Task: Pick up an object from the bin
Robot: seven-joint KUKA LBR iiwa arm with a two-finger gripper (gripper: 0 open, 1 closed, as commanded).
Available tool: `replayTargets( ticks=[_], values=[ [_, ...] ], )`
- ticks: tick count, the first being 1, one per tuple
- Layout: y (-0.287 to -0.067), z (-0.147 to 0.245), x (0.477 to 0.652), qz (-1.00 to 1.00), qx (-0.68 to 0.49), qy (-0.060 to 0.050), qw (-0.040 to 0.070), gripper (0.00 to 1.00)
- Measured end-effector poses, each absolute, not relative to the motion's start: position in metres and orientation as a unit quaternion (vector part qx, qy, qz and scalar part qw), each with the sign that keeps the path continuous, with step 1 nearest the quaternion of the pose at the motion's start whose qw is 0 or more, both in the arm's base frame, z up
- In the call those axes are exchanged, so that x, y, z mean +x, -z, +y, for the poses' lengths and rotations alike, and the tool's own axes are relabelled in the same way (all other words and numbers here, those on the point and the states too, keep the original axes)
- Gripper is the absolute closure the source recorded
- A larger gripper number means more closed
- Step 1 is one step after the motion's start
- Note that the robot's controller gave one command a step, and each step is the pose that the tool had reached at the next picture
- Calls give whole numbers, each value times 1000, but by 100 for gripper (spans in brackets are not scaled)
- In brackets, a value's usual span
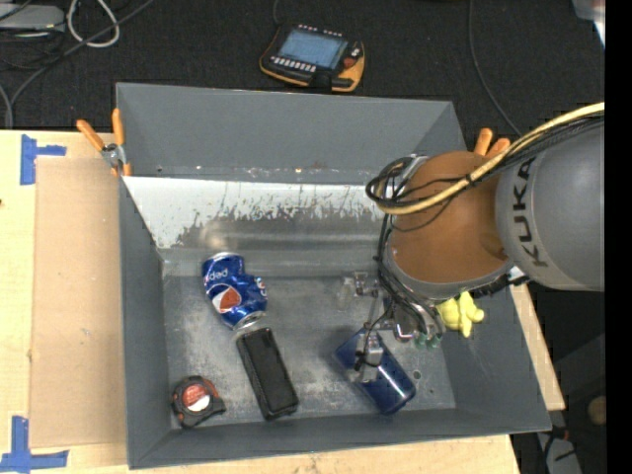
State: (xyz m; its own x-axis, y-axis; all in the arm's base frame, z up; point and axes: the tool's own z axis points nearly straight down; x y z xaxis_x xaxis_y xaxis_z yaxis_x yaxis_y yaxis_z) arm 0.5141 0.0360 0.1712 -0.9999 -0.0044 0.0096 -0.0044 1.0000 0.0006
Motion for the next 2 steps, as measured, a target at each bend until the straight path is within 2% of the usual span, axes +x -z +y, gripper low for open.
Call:
replayTargets(
  ticks=[1, 2],
  values=[
    [-175, 36, 516, -1000, 1, 0, 1, 0],
    [-69, -11, 499, -996, -87, 1, 3, 0]
  ],
)
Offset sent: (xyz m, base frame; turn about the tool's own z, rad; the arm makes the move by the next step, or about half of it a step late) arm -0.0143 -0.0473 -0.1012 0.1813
